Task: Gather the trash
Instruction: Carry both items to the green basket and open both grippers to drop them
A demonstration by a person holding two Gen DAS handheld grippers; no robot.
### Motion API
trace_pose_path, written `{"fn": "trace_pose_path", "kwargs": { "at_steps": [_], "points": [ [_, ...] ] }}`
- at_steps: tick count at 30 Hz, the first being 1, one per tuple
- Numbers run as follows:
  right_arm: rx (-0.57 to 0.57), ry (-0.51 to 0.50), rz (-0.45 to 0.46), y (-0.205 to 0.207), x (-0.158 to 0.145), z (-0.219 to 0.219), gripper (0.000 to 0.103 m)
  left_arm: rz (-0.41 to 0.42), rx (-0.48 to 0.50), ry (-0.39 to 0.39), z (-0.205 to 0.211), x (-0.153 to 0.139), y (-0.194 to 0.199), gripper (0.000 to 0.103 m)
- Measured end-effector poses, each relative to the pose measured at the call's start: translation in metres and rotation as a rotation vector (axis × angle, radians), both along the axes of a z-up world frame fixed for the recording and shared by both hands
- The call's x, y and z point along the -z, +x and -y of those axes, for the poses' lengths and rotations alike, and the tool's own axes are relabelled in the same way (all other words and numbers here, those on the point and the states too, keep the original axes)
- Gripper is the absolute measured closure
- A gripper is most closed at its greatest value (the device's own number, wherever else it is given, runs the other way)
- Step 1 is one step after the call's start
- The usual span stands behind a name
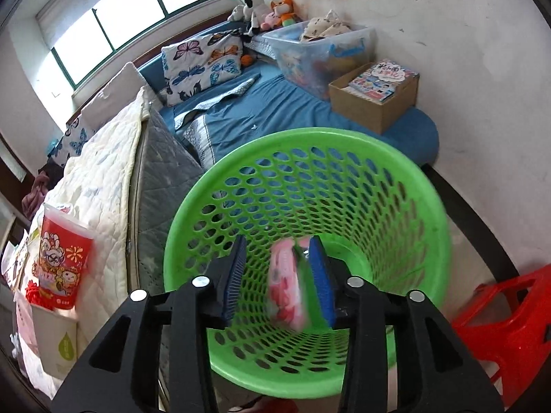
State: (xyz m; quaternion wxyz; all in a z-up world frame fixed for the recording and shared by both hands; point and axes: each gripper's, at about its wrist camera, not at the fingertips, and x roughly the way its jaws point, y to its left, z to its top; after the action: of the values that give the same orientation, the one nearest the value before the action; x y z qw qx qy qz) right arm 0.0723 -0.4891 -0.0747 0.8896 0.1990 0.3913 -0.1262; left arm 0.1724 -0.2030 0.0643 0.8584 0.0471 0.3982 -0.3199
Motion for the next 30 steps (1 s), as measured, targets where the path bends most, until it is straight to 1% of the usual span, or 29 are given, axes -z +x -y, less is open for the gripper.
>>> {"fn": "trace_pose_path", "kwargs": {
  "at_steps": [2, 5, 7, 9, 11, 13, 16, 20, 23, 25, 28, 30],
  "points": [
    [0.007, -0.003, 0.010, -0.010, -0.003, 0.002, 0.060, -0.012, 0.053, 0.018, 0.035, 0.006, 0.004, 0.063],
    [0.009, -0.010, 0.034, -0.027, -0.007, 0.005, 0.053, -0.021, 0.109, 0.053, 0.080, 0.016, 0.008, 0.063],
    [0.014, -0.024, 0.042, -0.034, -0.008, 0.006, 0.051, -0.031, 0.141, 0.081, 0.110, 0.026, 0.010, 0.063],
    [0.017, -0.023, 0.051, -0.043, -0.009, 0.008, 0.051, -0.045, 0.169, 0.104, 0.132, 0.035, 0.010, 0.063],
    [0.023, -0.013, 0.065, -0.051, -0.010, 0.010, 0.048, -0.072, 0.203, 0.129, 0.155, 0.047, 0.011, 0.063],
    [0.036, -0.008, 0.076, -0.060, -0.010, 0.012, 0.046, -0.085, 0.213, 0.155, 0.172, 0.058, 0.011, 0.063],
    [0.043, 0.002, 0.086, -0.068, -0.010, 0.013, 0.045, -0.128, 0.235, 0.192, 0.198, 0.077, 0.014, 0.063],
    [0.058, -0.010, 0.090, -0.078, -0.011, 0.014, 0.041, -0.133, 0.262, 0.228, 0.221, 0.091, 0.014, 0.062],
    [0.071, -0.001, 0.091, -0.082, -0.009, 0.017, 0.040, -0.147, 0.274, 0.230, 0.229, 0.098, 0.010, 0.061],
    [0.077, 0.003, 0.088, -0.085, -0.007, 0.017, 0.040, -0.161, 0.276, 0.216, 0.231, 0.103, 0.014, 0.048],
    [0.080, 0.008, 0.084, -0.088, -0.004, 0.017, 0.040, -0.156, 0.285, 0.187, 0.230, 0.100, 0.008, 0.047],
    [0.081, 0.005, 0.083, -0.089, -0.004, 0.015, 0.040, -0.149, 0.288, 0.181, 0.224, 0.095, 0.004, 0.047]
  ]
}}
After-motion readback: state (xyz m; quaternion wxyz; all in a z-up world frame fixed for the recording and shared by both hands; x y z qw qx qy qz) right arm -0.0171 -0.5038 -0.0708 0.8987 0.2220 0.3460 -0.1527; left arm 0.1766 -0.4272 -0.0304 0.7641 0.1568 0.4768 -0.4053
